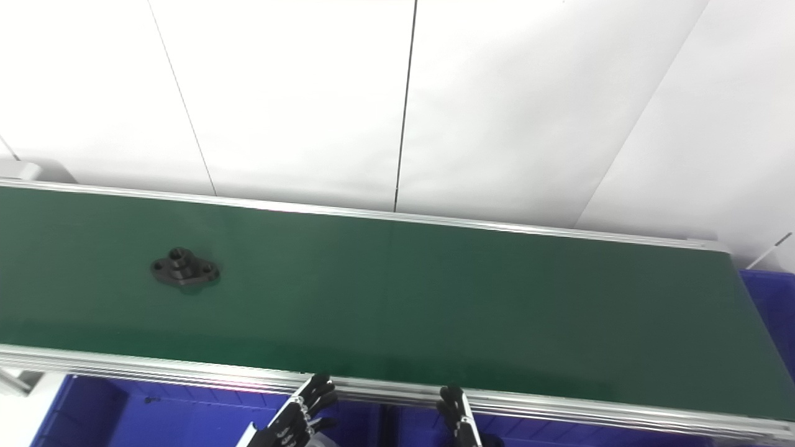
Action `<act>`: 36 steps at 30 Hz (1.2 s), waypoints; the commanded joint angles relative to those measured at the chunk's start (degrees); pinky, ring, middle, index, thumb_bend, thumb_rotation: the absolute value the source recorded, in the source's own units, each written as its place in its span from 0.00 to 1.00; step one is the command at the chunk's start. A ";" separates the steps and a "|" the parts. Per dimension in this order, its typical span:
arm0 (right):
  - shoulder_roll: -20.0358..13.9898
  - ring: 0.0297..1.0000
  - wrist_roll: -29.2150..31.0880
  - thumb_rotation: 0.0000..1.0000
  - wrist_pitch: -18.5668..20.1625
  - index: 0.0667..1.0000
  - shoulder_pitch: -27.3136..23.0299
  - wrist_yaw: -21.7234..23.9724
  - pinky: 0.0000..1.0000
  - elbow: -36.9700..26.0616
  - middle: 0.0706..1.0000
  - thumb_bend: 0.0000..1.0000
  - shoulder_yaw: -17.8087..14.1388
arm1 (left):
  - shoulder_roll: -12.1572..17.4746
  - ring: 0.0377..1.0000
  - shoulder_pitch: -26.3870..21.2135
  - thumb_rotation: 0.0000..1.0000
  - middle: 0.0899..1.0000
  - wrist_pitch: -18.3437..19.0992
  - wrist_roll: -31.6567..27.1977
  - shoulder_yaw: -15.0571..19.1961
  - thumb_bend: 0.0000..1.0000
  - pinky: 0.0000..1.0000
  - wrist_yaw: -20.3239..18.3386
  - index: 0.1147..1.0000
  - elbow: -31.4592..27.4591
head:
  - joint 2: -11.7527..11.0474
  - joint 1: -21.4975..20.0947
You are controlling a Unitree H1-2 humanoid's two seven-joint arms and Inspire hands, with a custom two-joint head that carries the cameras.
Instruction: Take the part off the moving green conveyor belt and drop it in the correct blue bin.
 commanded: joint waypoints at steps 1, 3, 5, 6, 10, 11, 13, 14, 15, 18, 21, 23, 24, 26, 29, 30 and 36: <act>-0.87 0.95 0.02 0.97 -3.59 1.00 -0.13 0.38 0.97 -2.58 0.96 0.93 -0.08 | -0.72 0.90 -0.41 0.65 0.93 -2.32 1.04 -0.78 0.96 0.80 0.21 0.93 -0.52 | 0.10 0.60; -1.52 0.95 -0.33 0.96 -3.59 1.00 -0.36 0.19 0.97 -3.11 0.96 0.93 -0.03 | -0.71 0.90 -0.56 0.66 0.93 -2.31 1.54 -1.04 0.96 0.80 0.45 0.93 -0.37 | 0.21 0.85; -1.88 0.95 -0.62 0.95 -3.59 1.00 -0.78 0.04 0.96 -3.66 0.96 0.94 -0.07 | -0.76 0.89 -0.67 0.66 0.92 -2.31 1.79 -1.29 0.96 0.79 0.63 0.92 -0.34 | 0.45 1.23; -1.99 0.95 -0.74 0.94 -3.58 1.00 -1.03 -0.02 0.96 -3.92 0.96 0.95 -0.11 | -0.78 0.89 -0.73 0.66 0.92 -2.31 1.85 -1.41 0.96 0.79 0.66 0.92 -0.33 | 0.45 1.23; -2.47 0.94 -4.13 0.90 -3.59 0.99 -3.58 -1.25 0.93 -6.22 0.95 0.89 -0.65 | -1.10 0.89 -0.92 0.65 0.92 -2.28 1.25 -1.60 0.95 0.79 0.39 0.91 -0.34 | 0.99 1.54; -2.66 0.93 -5.33 0.87 -3.59 0.99 -4.46 -1.58 0.92 -6.71 0.95 0.87 -0.81 | -1.17 0.89 -0.92 0.64 0.92 -2.28 1.40 -1.65 0.96 0.79 0.48 0.91 -0.42 | 0.99 1.54; -2.40 0.92 -7.36 0.82 -3.55 0.99 -6.23 -1.83 0.91 -7.74 0.94 0.84 -1.50 | -1.27 0.89 -1.00 0.64 0.92 -2.30 1.50 -1.75 0.96 0.78 0.55 0.91 -0.43 | 1.11 1.48; -2.02 0.92 -8.37 0.80 -3.50 0.97 -7.15 -1.83 0.90 -8.23 0.94 0.84 -1.90 | -1.35 0.89 -1.05 0.64 0.92 -2.32 1.44 -1.78 0.96 0.78 0.54 0.91 -0.42 | 1.18 1.36; -1.48 0.92 -9.71 0.77 -3.27 0.96 -8.32 -1.86 0.89 -8.79 0.93 0.82 -2.34 | -1.45 0.89 -1.06 0.64 0.92 -2.32 1.26 -1.79 0.96 0.78 0.47 0.91 -0.40 | 1.19 1.35; -0.07 0.90 -14.21 0.71 -0.82 0.95 -12.10 -1.66 0.84 -10.34 0.92 0.83 -3.37 | -1.74 0.88 -0.97 0.64 0.92 -2.29 1.10 -1.76 0.96 0.77 0.58 0.91 -0.49 | 1.25 1.36; 0.82 0.89 -20.30 0.68 4.65 0.96 -16.66 0.06 0.77 -12.17 0.91 0.86 -4.01 | -1.88 0.88 -1.00 0.64 0.92 -2.28 0.86 -1.80 0.96 0.77 0.32 0.91 -0.34 | 1.41 1.33; 1.30 0.86 -23.72 0.63 9.54 0.95 -20.30 2.10 0.71 -13.14 0.89 0.89 -4.11 | -1.76 0.89 -1.19 0.64 0.93 -2.31 1.18 -1.95 0.95 0.77 0.22 0.92 -0.26 | 1.43 1.40; 1.42 0.85 -25.11 0.62 11.79 0.93 -21.68 3.23 0.68 -13.46 0.89 0.91 -4.02 | -1.68 0.90 -1.30 0.65 0.93 -2.32 1.47 -2.04 0.94 0.77 0.30 0.93 -0.24 | 1.43 1.40; 1.50 0.82 -27.09 0.62 15.19 0.92 -23.82 5.03 0.64 -13.87 0.89 0.92 -3.75 | -1.61 0.91 -1.45 0.65 0.94 -2.32 1.67 -2.16 0.94 0.77 0.37 0.93 -0.12 | 1.44 1.50; 2.11 0.78 -30.59 0.61 20.88 0.93 -28.45 8.07 0.59 -13.41 0.88 0.92 -2.84 | -1.82 0.90 -1.38 0.64 0.93 -2.31 1.66 -2.17 0.95 0.77 0.58 0.92 -0.03 | 1.44 1.69; 2.34 0.78 -31.20 0.59 22.16 0.92 -29.51 8.67 0.59 -13.24 0.88 0.91 -2.59 | -1.83 0.91 -1.39 0.64 0.93 -2.31 1.57 -2.19 0.95 0.78 0.53 0.92 0.03 | 1.44 1.69; 3.69 0.77 -35.79 0.57 26.45 0.91 -36.00 9.83 0.60 -9.58 0.86 0.88 -0.35 | -2.03 0.91 -1.35 0.64 0.93 -2.31 1.08 -2.33 0.94 0.80 0.31 0.92 0.23 | 1.45 1.71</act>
